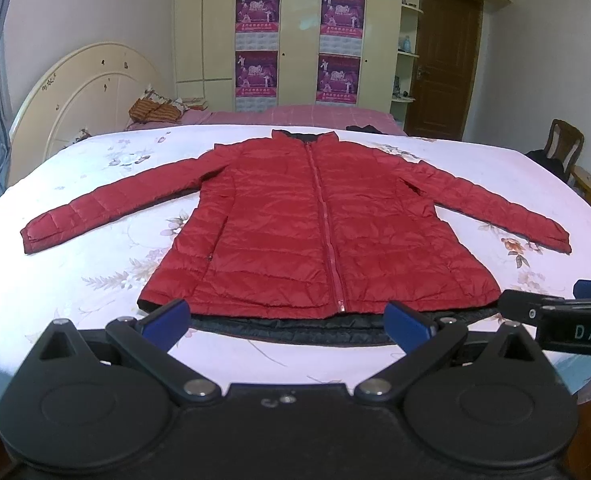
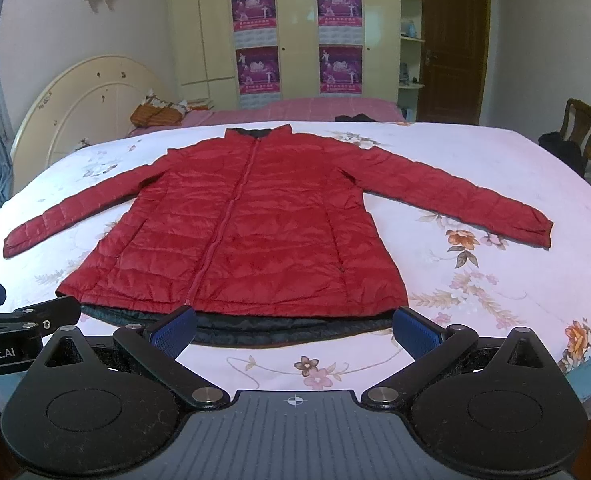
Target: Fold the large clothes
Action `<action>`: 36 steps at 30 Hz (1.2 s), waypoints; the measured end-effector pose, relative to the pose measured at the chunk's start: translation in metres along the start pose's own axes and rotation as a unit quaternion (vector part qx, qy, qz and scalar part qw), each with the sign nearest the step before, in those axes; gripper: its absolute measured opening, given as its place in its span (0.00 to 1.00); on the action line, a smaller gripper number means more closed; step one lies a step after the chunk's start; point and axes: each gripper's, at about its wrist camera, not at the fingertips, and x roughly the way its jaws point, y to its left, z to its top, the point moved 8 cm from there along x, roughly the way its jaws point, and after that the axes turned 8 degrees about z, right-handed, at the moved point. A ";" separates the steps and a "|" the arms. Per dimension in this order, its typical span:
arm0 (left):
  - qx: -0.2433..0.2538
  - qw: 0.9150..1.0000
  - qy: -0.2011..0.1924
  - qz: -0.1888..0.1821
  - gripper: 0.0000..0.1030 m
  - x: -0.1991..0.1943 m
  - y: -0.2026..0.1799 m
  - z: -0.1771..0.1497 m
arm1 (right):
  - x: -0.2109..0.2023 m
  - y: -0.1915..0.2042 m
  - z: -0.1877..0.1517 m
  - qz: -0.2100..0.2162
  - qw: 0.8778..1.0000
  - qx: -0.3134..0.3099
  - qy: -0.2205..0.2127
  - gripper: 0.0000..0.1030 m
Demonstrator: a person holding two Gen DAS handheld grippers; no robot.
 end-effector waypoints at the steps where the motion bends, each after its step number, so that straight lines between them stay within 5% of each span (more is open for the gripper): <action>1: -0.001 1.000 0.000 0.000 1.00 0.000 0.000 0.000 | -0.001 0.000 0.000 -0.001 1.000 0.001 -0.001 1.00; 36: 0.004 1.000 0.000 0.006 1.00 0.003 0.004 0.000 | -0.003 -0.001 0.003 -0.001 1.000 0.001 0.000 1.00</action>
